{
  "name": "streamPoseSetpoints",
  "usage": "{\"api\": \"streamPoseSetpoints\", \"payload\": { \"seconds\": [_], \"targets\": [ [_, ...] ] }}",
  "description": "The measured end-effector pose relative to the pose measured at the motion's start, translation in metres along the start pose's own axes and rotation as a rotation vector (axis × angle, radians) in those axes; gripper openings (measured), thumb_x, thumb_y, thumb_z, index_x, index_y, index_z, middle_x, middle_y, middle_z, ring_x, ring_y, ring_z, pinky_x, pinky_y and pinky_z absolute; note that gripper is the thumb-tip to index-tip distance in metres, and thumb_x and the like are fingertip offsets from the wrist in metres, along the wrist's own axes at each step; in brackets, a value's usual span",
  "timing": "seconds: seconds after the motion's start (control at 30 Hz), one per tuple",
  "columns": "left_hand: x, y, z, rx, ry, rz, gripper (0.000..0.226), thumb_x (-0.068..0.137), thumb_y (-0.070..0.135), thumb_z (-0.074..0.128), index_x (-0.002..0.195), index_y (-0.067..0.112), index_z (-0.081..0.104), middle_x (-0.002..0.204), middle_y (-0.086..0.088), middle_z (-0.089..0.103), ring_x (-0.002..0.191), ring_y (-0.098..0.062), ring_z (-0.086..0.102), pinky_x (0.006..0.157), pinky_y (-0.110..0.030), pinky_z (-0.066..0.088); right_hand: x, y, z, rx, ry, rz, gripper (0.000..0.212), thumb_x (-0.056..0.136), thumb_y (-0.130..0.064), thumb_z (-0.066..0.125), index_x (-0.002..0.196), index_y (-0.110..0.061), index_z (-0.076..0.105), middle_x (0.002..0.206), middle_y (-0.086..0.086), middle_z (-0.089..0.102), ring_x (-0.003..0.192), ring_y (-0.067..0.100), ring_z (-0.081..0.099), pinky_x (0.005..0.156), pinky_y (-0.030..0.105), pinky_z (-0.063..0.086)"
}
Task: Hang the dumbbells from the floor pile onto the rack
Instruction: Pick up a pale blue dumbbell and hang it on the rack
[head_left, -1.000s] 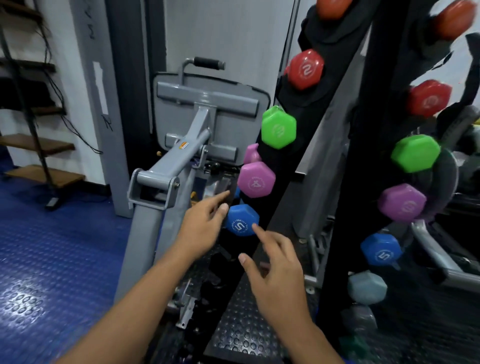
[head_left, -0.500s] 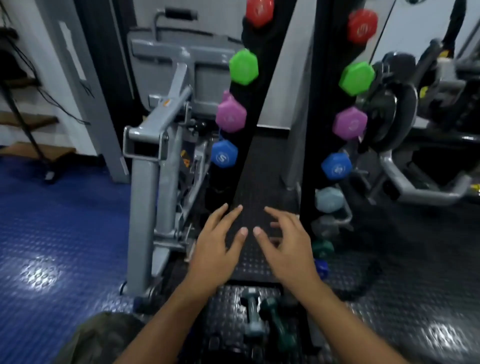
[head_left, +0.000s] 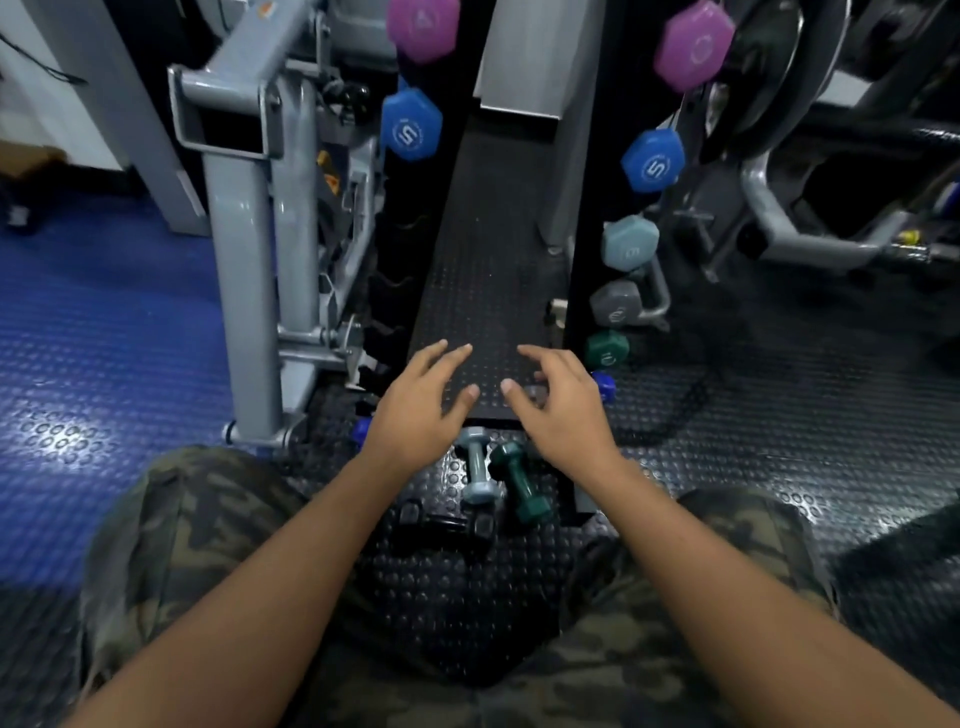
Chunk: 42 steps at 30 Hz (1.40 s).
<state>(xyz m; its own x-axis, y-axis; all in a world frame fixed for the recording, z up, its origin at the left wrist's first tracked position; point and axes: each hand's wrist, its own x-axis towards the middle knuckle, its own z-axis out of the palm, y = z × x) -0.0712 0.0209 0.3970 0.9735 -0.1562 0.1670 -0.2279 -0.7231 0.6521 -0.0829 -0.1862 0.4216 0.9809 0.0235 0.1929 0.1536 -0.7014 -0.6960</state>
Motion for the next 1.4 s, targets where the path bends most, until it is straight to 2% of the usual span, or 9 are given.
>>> {"api": "streamPoseSetpoints", "payload": {
  "seconds": [0.4,0.5,0.57,0.67,0.77,0.9,1.03,1.17,1.4],
  "targets": [
    [-0.006,-0.015,0.015,0.012,-0.066,-0.108,0.061,0.103,0.05,0.057,0.16,0.039,0.037,0.167,0.01,0.03,0.145,-0.016,0.043,0.111,-0.037,0.043,-0.021,0.039,0.023,-0.047,-0.036,0.125,0.053,0.099,-0.053,0.063,0.146,-0.031,0.054,0.138,-0.013,0.053,0.124,0.007,0.055,0.108,0.039,0.052],
    [-0.005,-0.018,0.017,0.004,-0.085,-0.104,0.06,0.104,0.049,0.056,0.16,0.037,0.037,0.167,0.008,0.03,0.122,-0.005,0.054,0.101,-0.028,0.039,-0.023,0.053,0.021,-0.032,-0.002,0.184,0.052,0.099,-0.047,0.066,0.146,-0.029,0.055,0.136,-0.011,0.054,0.119,0.008,0.057,0.105,0.039,0.054],
    [-0.004,-0.022,0.021,-0.01,-0.097,-0.095,0.061,0.104,0.048,0.057,0.16,0.036,0.038,0.167,0.006,0.032,0.113,0.001,0.048,0.101,-0.025,0.036,-0.024,0.062,0.019,0.002,0.048,0.241,0.05,0.1,-0.037,0.069,0.146,-0.025,0.056,0.131,-0.009,0.055,0.109,0.005,0.059,0.101,0.035,0.055],
    [0.0,-0.03,0.031,-0.025,-0.118,-0.092,0.063,0.103,0.048,0.059,0.16,0.035,0.037,0.165,0.005,0.033,0.131,-0.007,0.048,0.11,-0.03,0.037,-0.024,0.071,0.018,0.037,0.082,0.306,0.049,0.101,-0.03,0.07,0.147,-0.022,0.055,0.135,-0.004,0.056,0.104,0.004,0.059,0.091,0.022,0.049],
    [0.004,-0.035,0.043,-0.016,-0.16,-0.094,0.065,0.101,0.048,0.061,0.16,0.036,0.037,0.166,0.006,0.033,0.147,-0.018,0.039,0.117,-0.041,0.04,-0.026,0.078,0.021,0.004,0.053,0.3,0.051,0.101,-0.03,0.069,0.149,-0.023,0.054,0.136,-0.007,0.054,0.105,0.003,0.059,0.096,0.021,0.048],
    [0.004,-0.037,0.065,0.019,-0.228,-0.084,0.064,0.101,0.044,0.064,0.159,0.032,0.04,0.165,0.003,0.035,0.144,-0.02,0.044,0.114,-0.04,0.044,-0.033,0.087,0.025,-0.033,-0.002,0.303,0.054,0.101,-0.033,0.069,0.151,-0.024,0.052,0.136,-0.01,0.052,0.121,0.009,0.057,0.109,0.034,0.051],
    [0.004,-0.039,0.082,0.029,-0.247,-0.078,0.063,0.101,0.041,0.065,0.159,0.029,0.041,0.163,0.001,0.037,0.143,-0.021,0.046,0.115,-0.038,0.043,-0.036,0.096,0.026,-0.044,-0.025,0.321,0.054,0.1,-0.036,0.07,0.15,-0.025,0.052,0.138,-0.01,0.052,0.123,0.01,0.057,0.11,0.04,0.052],
    [0.005,-0.04,0.09,0.012,-0.27,-0.102,0.063,0.101,0.04,0.065,0.159,0.032,0.04,0.164,0.002,0.036,0.143,-0.02,0.046,0.116,-0.038,0.042,-0.036,0.103,0.026,-0.039,-0.036,0.34,0.054,0.1,-0.036,0.07,0.15,-0.025,0.053,0.128,-0.017,0.048,0.118,0.009,0.057,0.106,0.037,0.054],
    [-0.001,-0.048,0.098,0.022,-0.299,-0.159,0.064,0.101,0.041,0.065,0.159,0.035,0.039,0.161,0.006,0.039,0.14,-0.015,0.047,0.115,-0.034,0.041,-0.036,0.115,0.038,-0.044,-0.078,0.354,0.049,0.099,-0.039,0.069,0.145,-0.028,0.055,0.125,-0.016,0.05,0.105,0.006,0.058,0.092,0.026,0.052]
  ]
}}
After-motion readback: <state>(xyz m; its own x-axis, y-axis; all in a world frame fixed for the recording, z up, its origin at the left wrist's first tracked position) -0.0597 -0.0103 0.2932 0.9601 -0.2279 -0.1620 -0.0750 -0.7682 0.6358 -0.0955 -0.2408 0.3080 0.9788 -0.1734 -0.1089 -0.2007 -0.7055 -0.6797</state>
